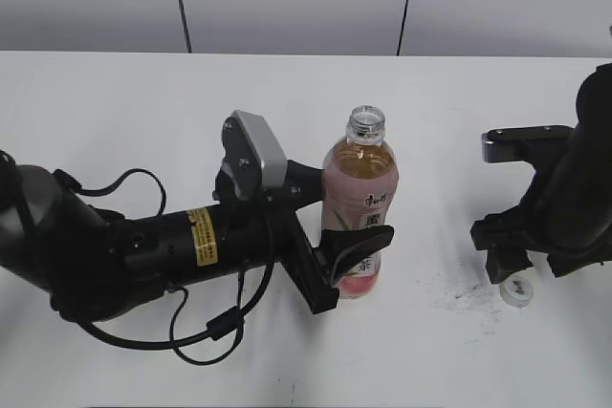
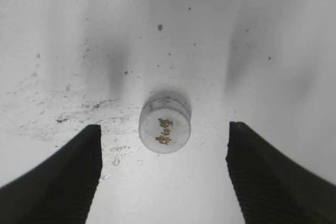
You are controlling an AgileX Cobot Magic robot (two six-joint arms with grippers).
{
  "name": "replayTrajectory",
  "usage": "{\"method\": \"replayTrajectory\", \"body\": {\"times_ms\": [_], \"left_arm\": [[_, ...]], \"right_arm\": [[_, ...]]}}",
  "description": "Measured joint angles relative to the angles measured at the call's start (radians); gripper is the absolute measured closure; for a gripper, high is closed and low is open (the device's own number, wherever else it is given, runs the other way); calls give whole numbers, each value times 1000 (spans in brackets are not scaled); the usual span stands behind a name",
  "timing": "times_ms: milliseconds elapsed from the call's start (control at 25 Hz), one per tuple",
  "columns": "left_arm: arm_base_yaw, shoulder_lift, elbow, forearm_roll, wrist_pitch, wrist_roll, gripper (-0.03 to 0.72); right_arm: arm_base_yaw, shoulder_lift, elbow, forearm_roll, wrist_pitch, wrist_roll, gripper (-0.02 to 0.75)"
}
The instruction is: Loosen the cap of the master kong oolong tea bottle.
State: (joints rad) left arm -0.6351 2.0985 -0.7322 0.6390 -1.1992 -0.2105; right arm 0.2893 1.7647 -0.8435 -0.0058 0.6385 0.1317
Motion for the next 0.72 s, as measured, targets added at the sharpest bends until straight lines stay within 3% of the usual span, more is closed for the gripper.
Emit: {"method": "replayTrajectory", "body": {"times_ms": [560,720], "left_arm": [[100,-142,191,-8,-2,-1,180],[145,-299,239,-134,7,-84,193]], "right_arm": [[-3,-104,0,0,19,-8,181],[-3,-126,0,0,21,-11,181]]}}
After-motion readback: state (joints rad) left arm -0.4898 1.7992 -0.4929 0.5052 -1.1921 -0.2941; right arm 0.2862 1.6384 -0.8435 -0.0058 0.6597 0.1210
